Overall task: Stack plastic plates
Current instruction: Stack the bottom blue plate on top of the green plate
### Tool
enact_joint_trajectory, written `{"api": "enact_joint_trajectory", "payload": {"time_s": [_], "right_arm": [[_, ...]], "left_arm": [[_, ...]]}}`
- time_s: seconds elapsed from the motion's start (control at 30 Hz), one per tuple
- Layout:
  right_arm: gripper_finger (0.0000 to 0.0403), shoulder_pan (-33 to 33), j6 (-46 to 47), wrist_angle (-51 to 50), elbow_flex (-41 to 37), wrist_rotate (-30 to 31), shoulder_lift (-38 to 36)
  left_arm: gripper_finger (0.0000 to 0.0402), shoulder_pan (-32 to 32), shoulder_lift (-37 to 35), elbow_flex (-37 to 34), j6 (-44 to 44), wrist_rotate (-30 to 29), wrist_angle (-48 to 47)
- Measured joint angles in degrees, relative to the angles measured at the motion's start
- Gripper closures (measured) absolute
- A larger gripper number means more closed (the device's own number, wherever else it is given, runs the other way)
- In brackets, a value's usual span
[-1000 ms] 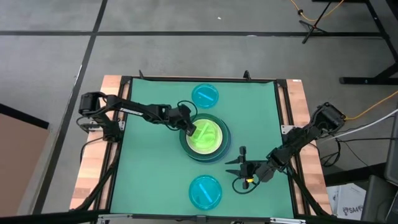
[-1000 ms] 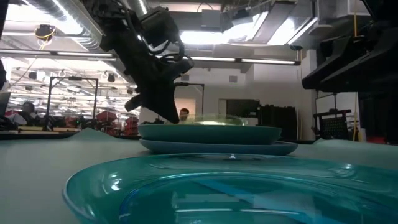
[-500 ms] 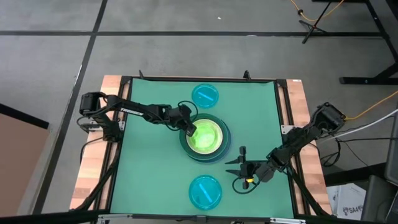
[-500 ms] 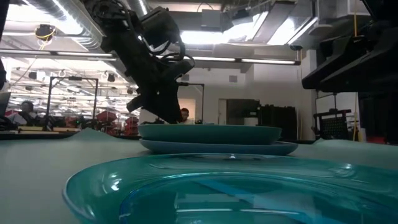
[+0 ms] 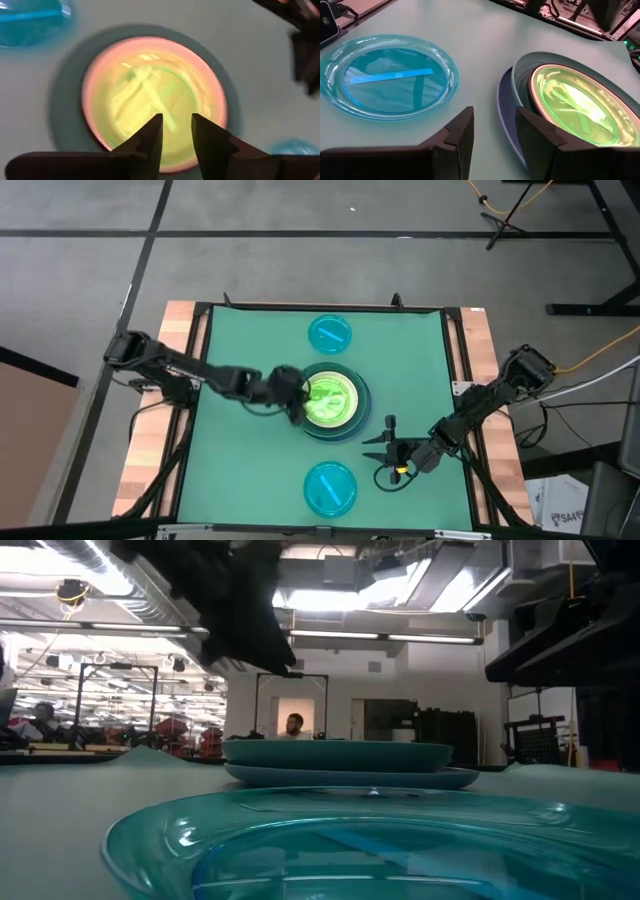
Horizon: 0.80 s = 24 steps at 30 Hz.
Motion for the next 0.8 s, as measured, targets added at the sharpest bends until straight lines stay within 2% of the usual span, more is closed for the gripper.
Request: {"api": "enact_joint_trajectory", "payload": {"time_s": [0.07, 0.23, 0.33, 0.6, 0.8], "right_arm": [[0.0265, 0.0, 0.0, 0.0, 0.0, -0.2, 0.0], [0.0265, 0.0, 2.3, 1.0, 0.0, -5.0, 0.0], [0.0265, 0.0, 2.6, 3.7, 0.0, -7.4, 0.0], [0.0265, 0.0, 2.8, 6.3, 4.2, -19.0, 2.4], [0.0265, 0.8, 2.7, 4.3, 12.3, -27.9, 9.8]], "left_arm": [[0.0306, -4.3, 0.1, 0.0, -0.8, -1.1, 0.2], [0.0306, -14.9, 3.6, -0.1, -0.9, -7.0, 5.7], [0.0306, -19.0, 6.5, 0.0, -0.6, -7.3, 11.4], [0.0306, -27.5, 21.6, 0.1, -1.8, -7.7, 37.2], [0.0306, -32.3, 30.4, 7.8, -5.6, -11.0, 39.4]]}}
